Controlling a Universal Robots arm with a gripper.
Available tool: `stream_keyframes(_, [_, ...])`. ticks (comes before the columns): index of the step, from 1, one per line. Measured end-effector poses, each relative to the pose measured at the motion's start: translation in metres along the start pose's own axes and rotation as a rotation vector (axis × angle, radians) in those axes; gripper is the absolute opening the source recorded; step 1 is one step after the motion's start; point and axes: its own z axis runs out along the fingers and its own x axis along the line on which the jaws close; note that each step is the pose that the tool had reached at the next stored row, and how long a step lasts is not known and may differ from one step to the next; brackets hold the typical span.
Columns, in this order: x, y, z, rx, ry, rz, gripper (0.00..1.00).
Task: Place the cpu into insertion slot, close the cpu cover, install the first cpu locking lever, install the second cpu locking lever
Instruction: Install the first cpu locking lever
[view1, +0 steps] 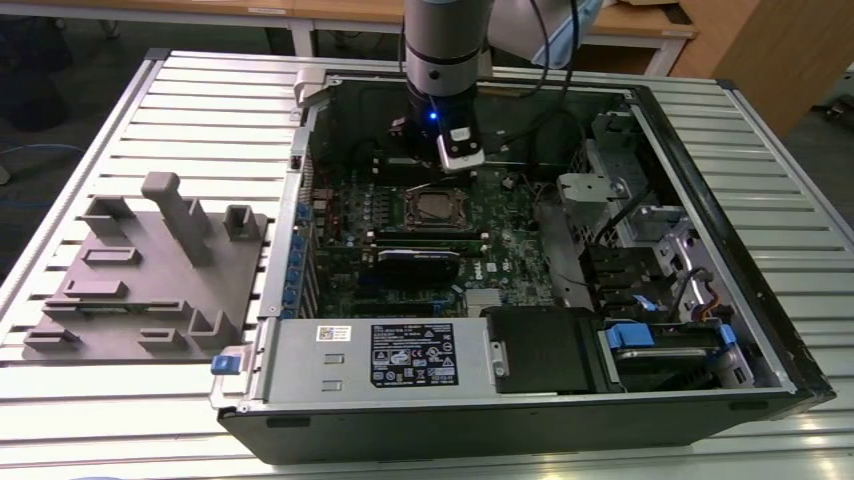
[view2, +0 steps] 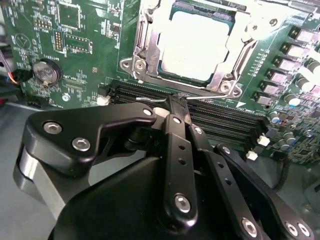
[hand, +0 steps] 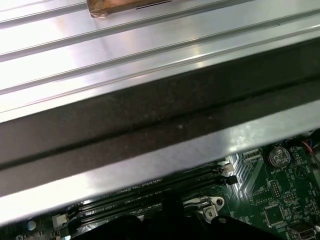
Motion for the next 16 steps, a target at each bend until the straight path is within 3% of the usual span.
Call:
stream_keyframes(10, [0.0015,0.0003,0.0006,0.0016,-0.011,0.066,0.1])
stream_keyframes(16, [0.0016,0.0002,0.0013,0.0031,-0.021,0.126,0.1])
